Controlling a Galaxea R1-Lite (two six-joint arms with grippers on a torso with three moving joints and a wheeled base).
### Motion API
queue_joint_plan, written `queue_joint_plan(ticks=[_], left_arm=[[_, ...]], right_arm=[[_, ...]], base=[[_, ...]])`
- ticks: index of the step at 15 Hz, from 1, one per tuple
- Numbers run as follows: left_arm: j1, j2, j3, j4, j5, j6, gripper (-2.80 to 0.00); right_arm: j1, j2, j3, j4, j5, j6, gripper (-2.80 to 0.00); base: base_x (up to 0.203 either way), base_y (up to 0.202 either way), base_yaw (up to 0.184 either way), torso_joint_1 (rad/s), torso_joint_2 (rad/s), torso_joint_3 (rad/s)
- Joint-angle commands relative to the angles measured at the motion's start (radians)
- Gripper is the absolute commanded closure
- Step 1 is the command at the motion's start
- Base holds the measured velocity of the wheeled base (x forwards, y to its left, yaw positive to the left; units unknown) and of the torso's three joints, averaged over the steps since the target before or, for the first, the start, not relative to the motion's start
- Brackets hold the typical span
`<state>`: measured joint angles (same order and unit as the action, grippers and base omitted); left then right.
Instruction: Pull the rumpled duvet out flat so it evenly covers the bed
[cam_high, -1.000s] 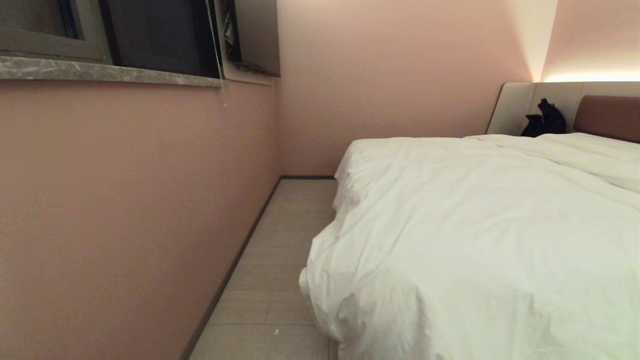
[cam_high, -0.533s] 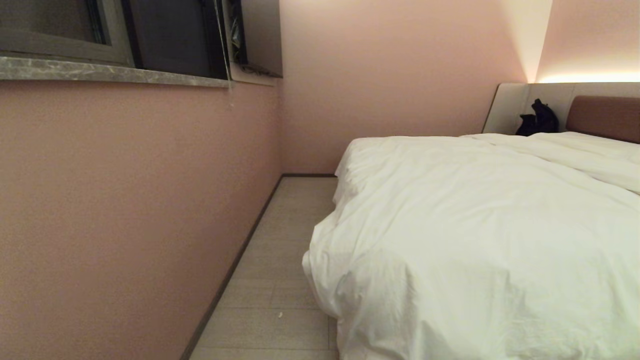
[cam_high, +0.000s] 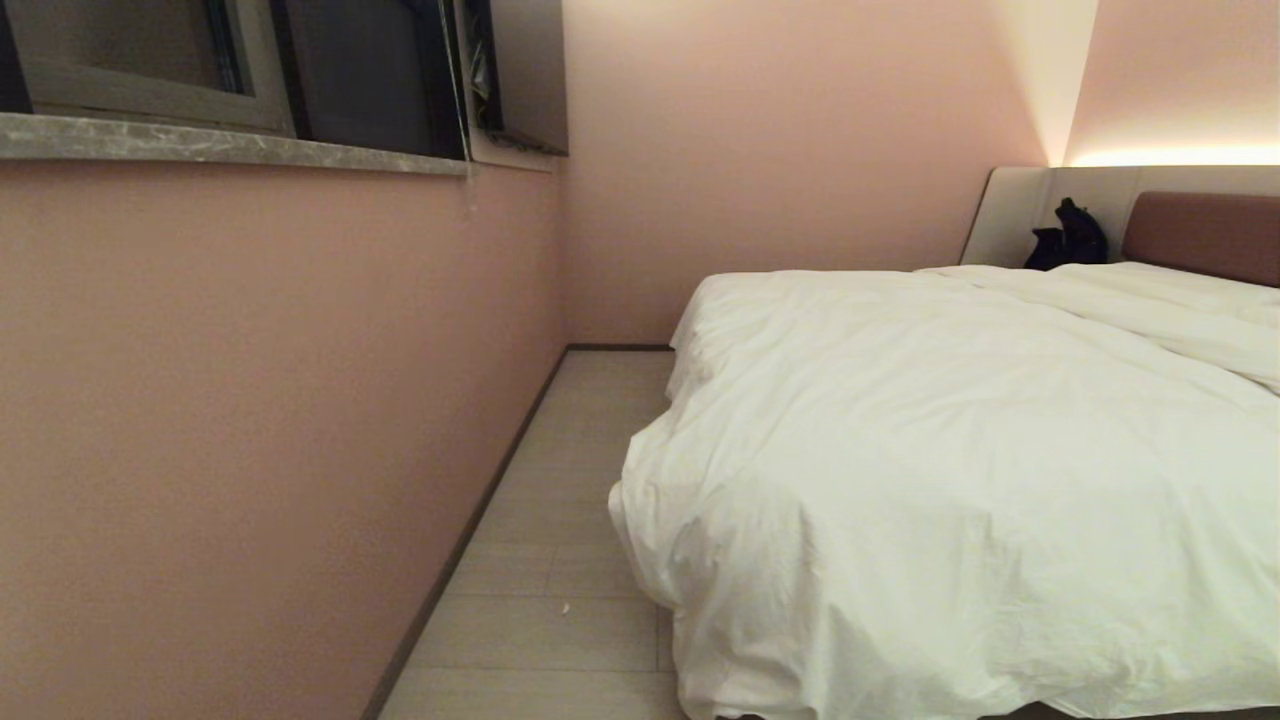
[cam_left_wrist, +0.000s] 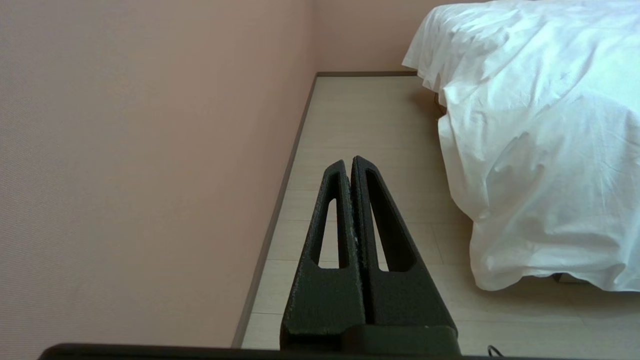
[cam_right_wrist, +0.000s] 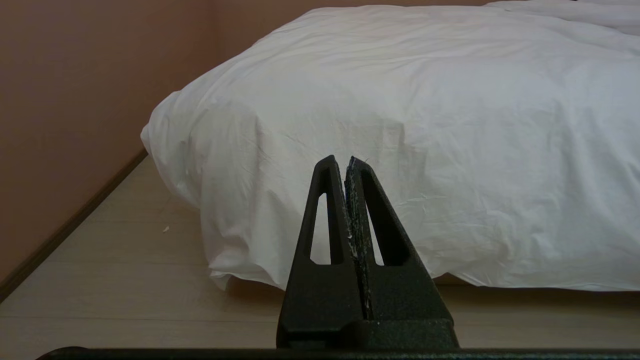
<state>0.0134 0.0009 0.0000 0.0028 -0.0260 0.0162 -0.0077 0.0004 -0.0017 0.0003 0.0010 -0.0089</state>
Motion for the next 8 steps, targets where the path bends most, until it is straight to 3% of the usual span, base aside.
queue_joint_plan(ticks=[1,8], left_arm=[[0.0,0.001,0.0,0.0,0.0,0.001,0.0],[0.0,0.001,0.0,0.0,0.0,-0.001,0.0]], right_arm=[[0.0,0.0,0.0,0.0,0.001,0.0,0.0],[0.0,0.0,0.0,0.0,0.001,0.0,0.0]], base=[[0.0,0.0,0.0,0.0,0.0,0.0],[0.0,0.0,0.0,0.0,0.0,0.0]])
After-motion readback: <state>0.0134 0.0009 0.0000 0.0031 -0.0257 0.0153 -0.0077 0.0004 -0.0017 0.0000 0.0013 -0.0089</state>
